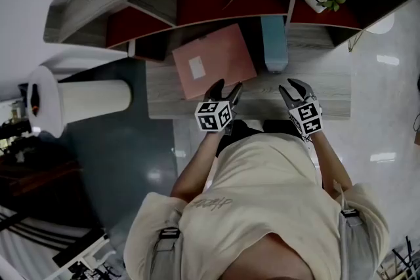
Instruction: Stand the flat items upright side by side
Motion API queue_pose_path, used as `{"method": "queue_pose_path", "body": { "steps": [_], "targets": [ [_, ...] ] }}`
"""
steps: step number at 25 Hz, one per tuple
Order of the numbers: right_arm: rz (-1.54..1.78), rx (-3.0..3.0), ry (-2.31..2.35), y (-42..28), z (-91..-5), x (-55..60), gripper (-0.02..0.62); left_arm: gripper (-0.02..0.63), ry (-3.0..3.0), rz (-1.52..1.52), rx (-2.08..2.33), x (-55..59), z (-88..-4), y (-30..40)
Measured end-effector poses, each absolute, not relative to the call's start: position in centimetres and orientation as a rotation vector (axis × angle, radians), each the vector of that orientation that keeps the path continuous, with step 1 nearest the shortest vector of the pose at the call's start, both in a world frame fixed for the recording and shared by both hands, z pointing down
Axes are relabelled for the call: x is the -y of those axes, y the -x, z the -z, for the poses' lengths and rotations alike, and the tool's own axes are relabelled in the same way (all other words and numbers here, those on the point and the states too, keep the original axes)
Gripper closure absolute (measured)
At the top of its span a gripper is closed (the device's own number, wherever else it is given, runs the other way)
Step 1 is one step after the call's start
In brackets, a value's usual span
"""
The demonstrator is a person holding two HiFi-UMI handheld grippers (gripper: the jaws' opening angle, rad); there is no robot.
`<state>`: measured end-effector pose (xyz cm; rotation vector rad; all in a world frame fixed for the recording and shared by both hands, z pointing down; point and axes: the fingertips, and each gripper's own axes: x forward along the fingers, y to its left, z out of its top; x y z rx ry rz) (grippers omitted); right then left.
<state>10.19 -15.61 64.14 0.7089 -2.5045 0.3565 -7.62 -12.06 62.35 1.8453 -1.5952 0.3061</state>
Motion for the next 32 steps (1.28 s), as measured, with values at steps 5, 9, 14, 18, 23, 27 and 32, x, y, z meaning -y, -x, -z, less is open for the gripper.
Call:
{"method": "queue_pose_path", "body": {
  "steps": [5,9,14,18,23,27,32],
  "targets": [
    [-0.306,2.459,-0.625,-5.7,-65.2,14.1,0.415,0.295,-1.711,-0.318,1.693,9.0,-64.5,15.2],
    [-0.259,2.383,-0.545,-1.2,-67.1,12.7,0.346,0.298,-1.649,-0.374,1.703,6.7,-65.9,20.3],
    [-0.225,2.248,-0.522,2.6,-70.2,13.5,0.284,0.298,-1.59,-0.394,1.705,3.9,-67.6,25.1],
    [-0.263,2.146,-0.571,3.5,-71.9,15.0,0.225,0.298,-1.595,-0.345,1.619,2.9,-69.2,26.7],
    [-0.369,2.066,-0.623,2.7,-74.2,15.2,0.192,0.301,-1.683,-0.319,1.44,2.5,-70.6,25.8],
    [-0.399,2.076,-0.679,3.2,-74.5,15.3,0.192,0.301,-1.766,-0.398,1.337,2.4,-71.0,25.4],
    [-0.363,2.024,-0.673,3.2,-75.0,15.7,0.192,0.299,-1.833,-0.457,1.25,2.5,-71.2,24.7]
  ]
}}
